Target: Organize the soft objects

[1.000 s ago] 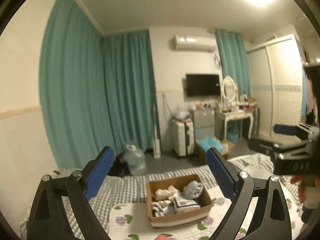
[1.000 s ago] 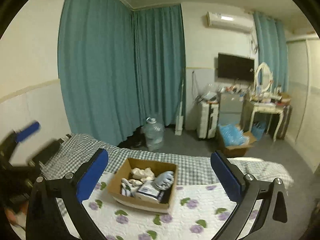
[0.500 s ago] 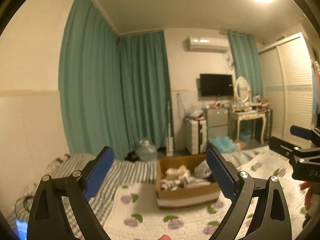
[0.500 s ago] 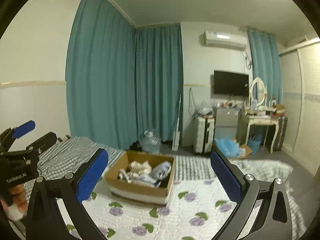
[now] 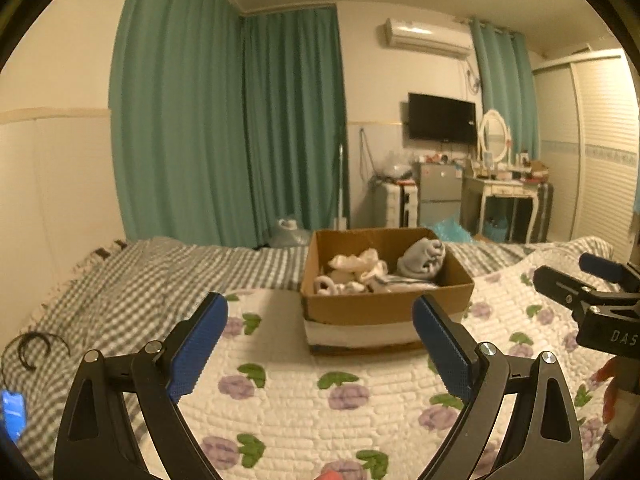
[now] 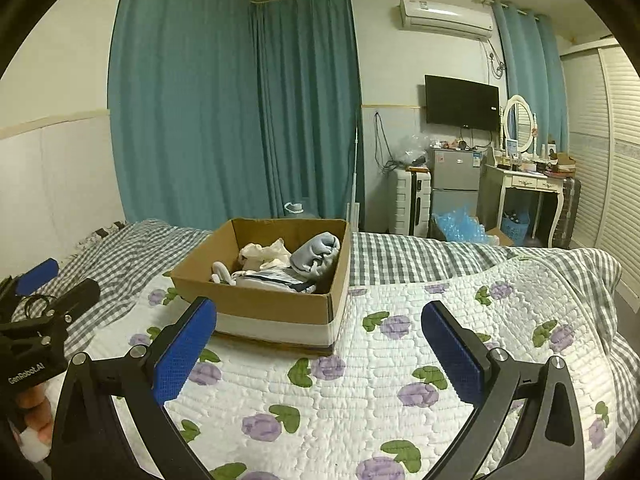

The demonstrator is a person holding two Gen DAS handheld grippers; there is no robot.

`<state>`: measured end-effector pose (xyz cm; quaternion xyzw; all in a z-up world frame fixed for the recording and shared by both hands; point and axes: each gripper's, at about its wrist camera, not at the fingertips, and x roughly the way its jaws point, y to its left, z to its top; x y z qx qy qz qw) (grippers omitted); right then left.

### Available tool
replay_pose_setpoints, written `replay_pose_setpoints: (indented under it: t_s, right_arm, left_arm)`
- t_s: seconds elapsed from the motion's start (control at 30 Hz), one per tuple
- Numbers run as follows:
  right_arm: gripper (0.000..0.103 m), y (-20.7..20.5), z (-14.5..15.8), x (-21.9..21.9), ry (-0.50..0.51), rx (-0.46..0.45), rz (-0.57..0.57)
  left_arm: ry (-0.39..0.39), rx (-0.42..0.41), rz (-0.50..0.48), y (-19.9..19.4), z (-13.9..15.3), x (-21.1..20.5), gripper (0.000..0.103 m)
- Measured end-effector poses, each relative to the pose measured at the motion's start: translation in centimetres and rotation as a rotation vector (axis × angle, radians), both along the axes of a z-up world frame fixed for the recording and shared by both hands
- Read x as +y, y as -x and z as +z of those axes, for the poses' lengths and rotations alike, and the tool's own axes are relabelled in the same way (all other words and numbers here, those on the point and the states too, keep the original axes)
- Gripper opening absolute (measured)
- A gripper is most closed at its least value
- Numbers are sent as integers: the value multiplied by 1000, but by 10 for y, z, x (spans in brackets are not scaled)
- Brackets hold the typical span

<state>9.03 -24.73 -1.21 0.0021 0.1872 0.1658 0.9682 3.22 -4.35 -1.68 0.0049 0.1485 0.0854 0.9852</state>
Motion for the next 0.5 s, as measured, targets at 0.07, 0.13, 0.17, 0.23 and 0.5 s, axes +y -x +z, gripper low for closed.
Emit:
replay_pose_setpoints:
  t_s: [0.07,0.13,0.17,0.23,0.5]
  right_arm:
    - [103,2,0,2,5,-2,-2]
    - [103,2,1,4,5,-5,0]
    - [103,4,2,4,2,-10,0]
    - [103,7,4,6,1,-18,3]
    - [103,13,6,10,-2,-30,9]
  left_arm:
    - [3,3,-7,0,-3,1,95]
    - [8,4,-9,1,-2,1,95]
    - [11,3,-11,1,-3,1,95]
    - [15,-7,-15,4,-2,1,95]
    - [11,6,-30,4,-2,-1,95]
